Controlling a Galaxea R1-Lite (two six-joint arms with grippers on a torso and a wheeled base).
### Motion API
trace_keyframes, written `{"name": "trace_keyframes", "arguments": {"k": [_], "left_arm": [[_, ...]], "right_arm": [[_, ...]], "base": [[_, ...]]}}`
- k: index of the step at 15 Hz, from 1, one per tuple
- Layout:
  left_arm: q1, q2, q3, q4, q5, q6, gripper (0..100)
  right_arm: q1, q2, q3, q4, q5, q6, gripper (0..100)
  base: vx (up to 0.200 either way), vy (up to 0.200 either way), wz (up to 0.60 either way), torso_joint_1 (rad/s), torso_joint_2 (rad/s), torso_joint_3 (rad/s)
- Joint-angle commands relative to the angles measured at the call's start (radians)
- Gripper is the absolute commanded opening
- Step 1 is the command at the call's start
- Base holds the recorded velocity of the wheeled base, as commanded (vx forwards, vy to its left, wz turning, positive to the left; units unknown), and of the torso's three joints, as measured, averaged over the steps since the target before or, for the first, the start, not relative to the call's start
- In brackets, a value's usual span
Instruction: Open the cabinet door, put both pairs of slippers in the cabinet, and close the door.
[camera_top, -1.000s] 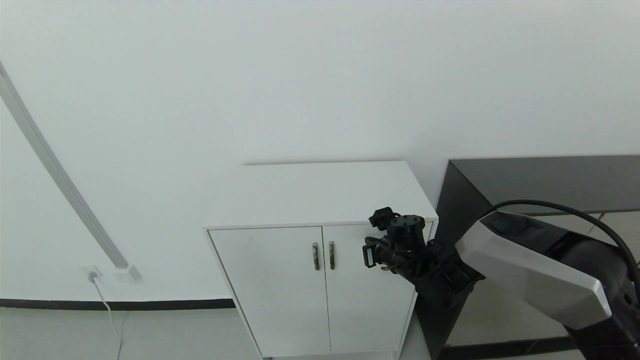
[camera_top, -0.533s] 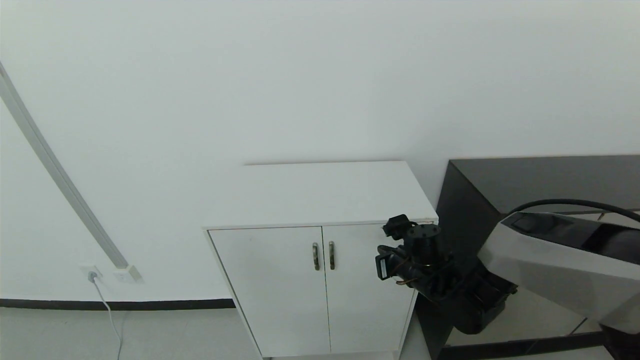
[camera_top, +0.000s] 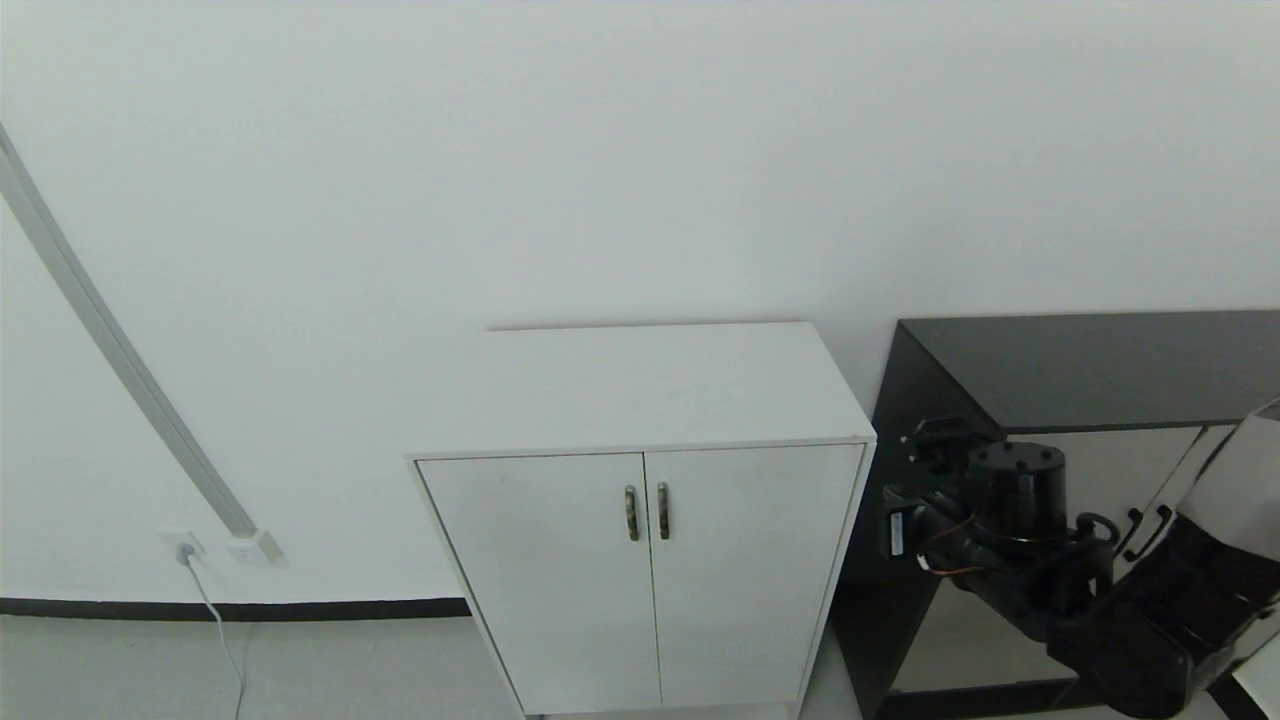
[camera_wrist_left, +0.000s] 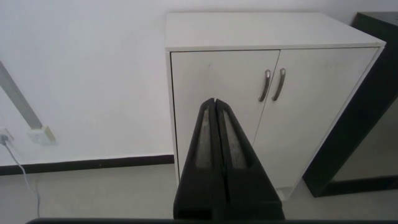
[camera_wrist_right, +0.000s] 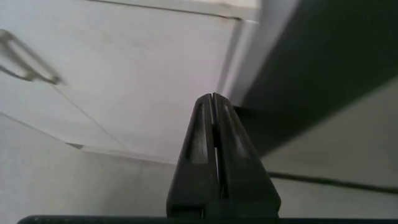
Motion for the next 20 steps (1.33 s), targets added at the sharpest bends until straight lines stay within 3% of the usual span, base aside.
{"name": "trace_keyframes", "arguments": {"k": [1,9,13,18,20], "left_arm": [[0.0,0.0,0.0,0.0,0.0,0.0,0],[0.001,0.0,0.0,0.0,0.002,0.001,0],[0.0,0.0,0.0,0.0,0.002,0.001,0],[0.001,0.0,0.0,0.0,0.002,0.001,0],[0.001,0.0,0.0,0.0,0.0,0.0,0]], "right_arm": [[-0.043,-0.108,0.092,0.0,-0.018,0.0,0],[-0.056,-0.455,0.45,-0.002,-0.017,-0.024,0],[-0.056,-0.607,0.559,0.007,-0.012,-0.023,0],[-0.05,-0.825,0.559,0.236,-0.007,-0.023,0],[-0.05,-1.015,0.559,0.446,0.046,-0.023,0]], "base": [[0.0,0.0,0.0,0.0,0.0,0.0],[0.0,0.0,0.0,0.0,0.0,0.0],[0.0,0.0,0.0,0.0,0.0,0.0],[0.0,0.0,0.0,0.0,0.0,0.0],[0.0,0.0,0.0,0.0,0.0,0.0]]}}
